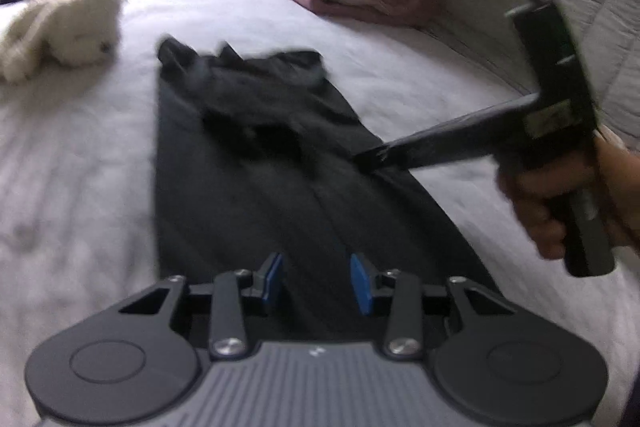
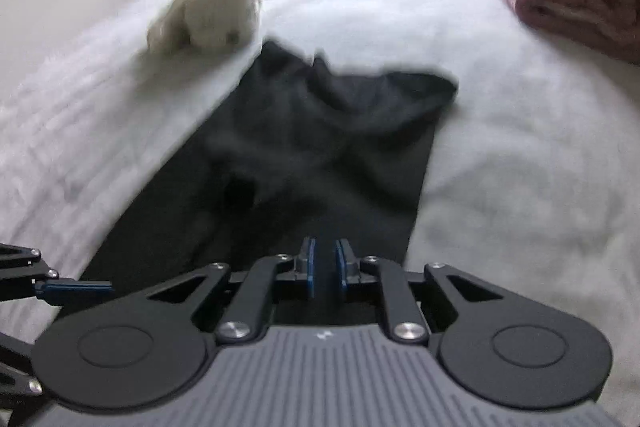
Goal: Fold clothes
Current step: 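Open both grippers and withdraw them from the folded shirt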
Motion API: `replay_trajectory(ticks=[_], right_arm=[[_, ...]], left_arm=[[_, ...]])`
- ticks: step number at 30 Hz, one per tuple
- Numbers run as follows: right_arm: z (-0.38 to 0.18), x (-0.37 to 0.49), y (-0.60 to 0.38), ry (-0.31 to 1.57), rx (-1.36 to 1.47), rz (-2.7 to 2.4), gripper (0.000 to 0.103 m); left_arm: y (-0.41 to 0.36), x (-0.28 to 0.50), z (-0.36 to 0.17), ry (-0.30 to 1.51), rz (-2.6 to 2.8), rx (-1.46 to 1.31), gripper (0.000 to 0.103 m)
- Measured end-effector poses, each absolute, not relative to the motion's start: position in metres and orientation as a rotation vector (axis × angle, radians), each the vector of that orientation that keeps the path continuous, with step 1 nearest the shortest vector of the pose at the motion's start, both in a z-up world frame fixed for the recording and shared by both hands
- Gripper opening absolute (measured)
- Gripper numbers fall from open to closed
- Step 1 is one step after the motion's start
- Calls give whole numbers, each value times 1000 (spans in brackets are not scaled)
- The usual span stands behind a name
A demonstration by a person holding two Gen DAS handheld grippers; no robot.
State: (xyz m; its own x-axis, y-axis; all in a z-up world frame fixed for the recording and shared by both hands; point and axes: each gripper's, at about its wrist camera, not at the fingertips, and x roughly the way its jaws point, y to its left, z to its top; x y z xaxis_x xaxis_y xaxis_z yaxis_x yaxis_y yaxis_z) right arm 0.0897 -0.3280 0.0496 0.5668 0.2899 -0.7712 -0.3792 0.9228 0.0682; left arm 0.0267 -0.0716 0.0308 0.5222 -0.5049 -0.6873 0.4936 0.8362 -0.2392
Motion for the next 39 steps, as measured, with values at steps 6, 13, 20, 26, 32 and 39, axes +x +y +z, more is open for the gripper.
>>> replay_trajectory(ticks=[6,13,20,26,32,39], right_arm=[[42,69,-358,872,-101,243,15],[66,27,-346,801,-81,340,22],[38,-17,-331,826,-51,371,23],[40,-45,-335,843,-76,345,23],[45,-85,-330,809,-107,364,23],[37,-113,-321,795,-113,339,24]], left_arm=[[-73,0,22,838,-655,3,32],[-57,-16,30,842,-654,-107,31],[-64,-53,35,837,-697,-45,31],[-72,-79,20,902,-707,-37,31],[-65,-120,15,923,-750,-63,31],[-44,-147,34,876,-741,-77,32]])
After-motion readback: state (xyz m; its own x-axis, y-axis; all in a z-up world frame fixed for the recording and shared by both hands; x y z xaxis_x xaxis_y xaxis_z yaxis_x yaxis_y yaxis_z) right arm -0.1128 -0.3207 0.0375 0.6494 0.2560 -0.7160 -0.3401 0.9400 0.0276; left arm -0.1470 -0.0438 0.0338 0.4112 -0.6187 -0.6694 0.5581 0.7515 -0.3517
